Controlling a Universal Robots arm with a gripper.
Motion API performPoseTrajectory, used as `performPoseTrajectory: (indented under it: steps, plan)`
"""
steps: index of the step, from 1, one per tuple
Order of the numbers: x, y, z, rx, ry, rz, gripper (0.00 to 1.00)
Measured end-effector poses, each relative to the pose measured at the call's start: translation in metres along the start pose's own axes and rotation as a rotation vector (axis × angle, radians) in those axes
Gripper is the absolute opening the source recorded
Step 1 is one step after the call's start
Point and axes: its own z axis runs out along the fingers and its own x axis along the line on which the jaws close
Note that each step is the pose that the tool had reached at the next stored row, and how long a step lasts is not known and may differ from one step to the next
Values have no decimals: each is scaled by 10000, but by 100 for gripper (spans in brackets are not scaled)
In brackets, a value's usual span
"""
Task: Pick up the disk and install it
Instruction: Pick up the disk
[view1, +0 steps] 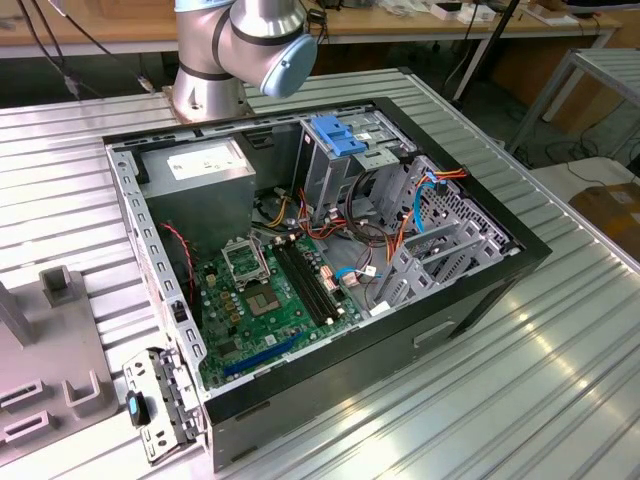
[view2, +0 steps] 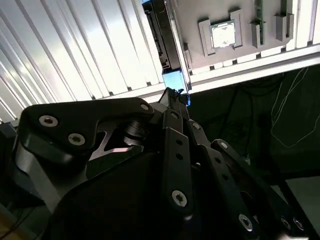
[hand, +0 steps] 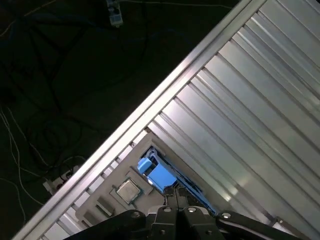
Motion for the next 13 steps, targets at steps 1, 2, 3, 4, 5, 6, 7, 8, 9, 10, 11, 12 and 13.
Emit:
performPoseTrajectory:
  steps: [1, 2, 3, 4, 5, 6, 7, 8, 9, 10, 11, 12, 13]
  plan:
    - [0, 0, 0, -5, 8, -180, 11]
    - [0, 0, 0, -10, 18, -388, 11]
    - [0, 0, 0, -13, 24, -535, 11]
    - [0, 0, 0, -20, 36, -813, 11]
    - [0, 0, 0, -28, 51, -1140, 11]
    - [0, 0, 0, -31, 58, -1277, 11]
    - [0, 0, 0, -35, 64, -1413, 11]
    - [0, 0, 0, -42, 77, -1701, 11]
    - [0, 0, 0, -51, 92, -2046, 11]
    - [0, 0, 0, -54, 99, -2195, 11]
    - [0, 0, 0, -55, 101, -2241, 11]
    - [0, 0, 0, -56, 103, -2270, 11]
    - [0, 0, 0, -56, 104, -2282, 11]
